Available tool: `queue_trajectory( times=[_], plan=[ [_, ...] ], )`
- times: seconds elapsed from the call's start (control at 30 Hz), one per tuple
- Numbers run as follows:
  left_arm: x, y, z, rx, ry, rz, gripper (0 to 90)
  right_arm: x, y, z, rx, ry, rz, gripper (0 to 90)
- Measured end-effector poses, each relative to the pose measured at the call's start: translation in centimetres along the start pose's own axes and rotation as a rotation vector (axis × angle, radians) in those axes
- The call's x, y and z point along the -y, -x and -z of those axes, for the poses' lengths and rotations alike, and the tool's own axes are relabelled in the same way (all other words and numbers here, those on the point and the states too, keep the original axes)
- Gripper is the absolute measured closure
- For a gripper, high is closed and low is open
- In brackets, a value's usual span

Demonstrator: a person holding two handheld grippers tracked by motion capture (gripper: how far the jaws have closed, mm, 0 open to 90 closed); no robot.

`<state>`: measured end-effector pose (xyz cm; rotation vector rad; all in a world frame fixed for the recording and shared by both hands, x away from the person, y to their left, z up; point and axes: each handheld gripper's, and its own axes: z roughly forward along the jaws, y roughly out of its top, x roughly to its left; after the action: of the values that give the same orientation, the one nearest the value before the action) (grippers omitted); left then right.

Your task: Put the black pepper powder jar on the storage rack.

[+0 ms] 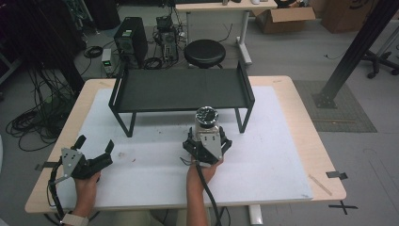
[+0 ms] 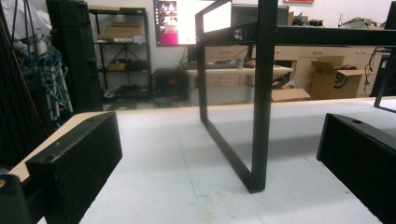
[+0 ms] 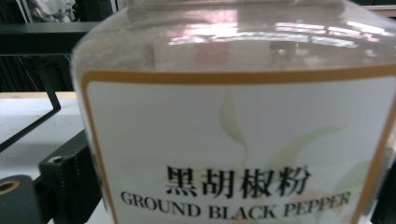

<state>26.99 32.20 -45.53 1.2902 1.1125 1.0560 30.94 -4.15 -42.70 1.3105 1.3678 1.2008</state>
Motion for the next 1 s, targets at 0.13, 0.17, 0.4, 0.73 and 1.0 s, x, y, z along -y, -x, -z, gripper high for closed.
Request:
queue_trajectory(
  times=[0.13, 0.17, 0.4, 0.73, 1.0],
  plan=[
    [0.00, 0.00, -0.01, 0.000, 0.000, -0.001, 0.5, 0.12, 0.16, 0.00, -0.007, 0.005, -0.007, 7.1],
    [0.00, 0.00, -0.01, 0.001, 0.000, -0.001, 0.5, 0.16, 0.20, 0.01, -0.009, 0.007, -0.010, 7.9],
    [0.00, 0.00, 0.00, 0.002, 0.000, -0.001, 0.5, 0.28, 0.33, 0.07, -0.022, 0.021, -0.015, 13.4],
    [0.00, 0.00, 0.00, 0.001, 0.000, -0.001, 0.5, 0.39, 0.52, 0.23, -0.038, 0.044, -0.007, 20.5],
    [0.00, 0.00, 0.00, 0.002, 0.000, -0.002, 0.5, 0.44, 0.32, 0.33, -0.024, 0.060, 0.025, 22.7]
  ],
)
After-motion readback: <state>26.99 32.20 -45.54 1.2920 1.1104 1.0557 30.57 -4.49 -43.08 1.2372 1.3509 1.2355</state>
